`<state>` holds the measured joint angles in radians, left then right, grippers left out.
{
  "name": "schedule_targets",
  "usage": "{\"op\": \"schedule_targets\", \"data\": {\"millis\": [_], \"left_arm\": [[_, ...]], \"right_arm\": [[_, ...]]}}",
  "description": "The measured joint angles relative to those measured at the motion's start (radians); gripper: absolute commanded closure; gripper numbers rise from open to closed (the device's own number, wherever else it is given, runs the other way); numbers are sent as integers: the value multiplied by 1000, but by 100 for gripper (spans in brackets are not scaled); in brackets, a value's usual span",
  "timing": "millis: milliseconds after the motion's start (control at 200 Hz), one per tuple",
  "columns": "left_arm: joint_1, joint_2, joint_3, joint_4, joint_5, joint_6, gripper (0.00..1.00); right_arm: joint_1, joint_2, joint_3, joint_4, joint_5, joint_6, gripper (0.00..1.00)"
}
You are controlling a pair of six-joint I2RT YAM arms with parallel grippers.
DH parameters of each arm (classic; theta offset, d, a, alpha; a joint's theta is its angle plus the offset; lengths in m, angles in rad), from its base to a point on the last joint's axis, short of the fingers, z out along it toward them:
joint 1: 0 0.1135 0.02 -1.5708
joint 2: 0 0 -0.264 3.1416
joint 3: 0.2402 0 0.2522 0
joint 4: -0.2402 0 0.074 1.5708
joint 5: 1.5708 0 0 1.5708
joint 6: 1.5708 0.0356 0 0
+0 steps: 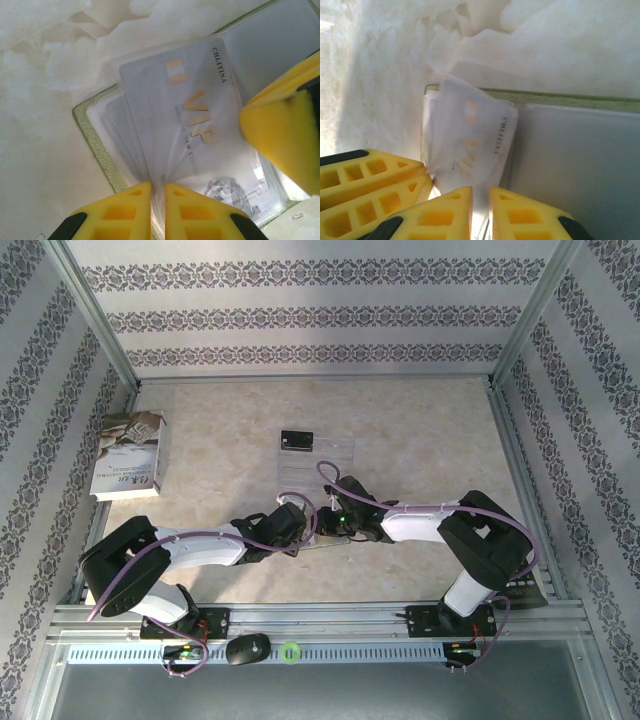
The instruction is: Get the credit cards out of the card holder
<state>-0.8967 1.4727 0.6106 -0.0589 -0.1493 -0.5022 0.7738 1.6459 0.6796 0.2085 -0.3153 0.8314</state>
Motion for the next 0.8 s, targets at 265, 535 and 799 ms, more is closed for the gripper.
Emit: {"op": "schedule_targets", "data": {"millis": [265,535,799], "left_arm": [[0,-4,-5,7,18,-29,86],[0,-10,-12,13,30,-38,86],[1,-8,-12,13,38,-37,82]], "right_arm": [[0,-1,-22,14,9,55,85],[0,20,-17,32,-8,64,81],[0,44,10,17,-31,59,92]]}}
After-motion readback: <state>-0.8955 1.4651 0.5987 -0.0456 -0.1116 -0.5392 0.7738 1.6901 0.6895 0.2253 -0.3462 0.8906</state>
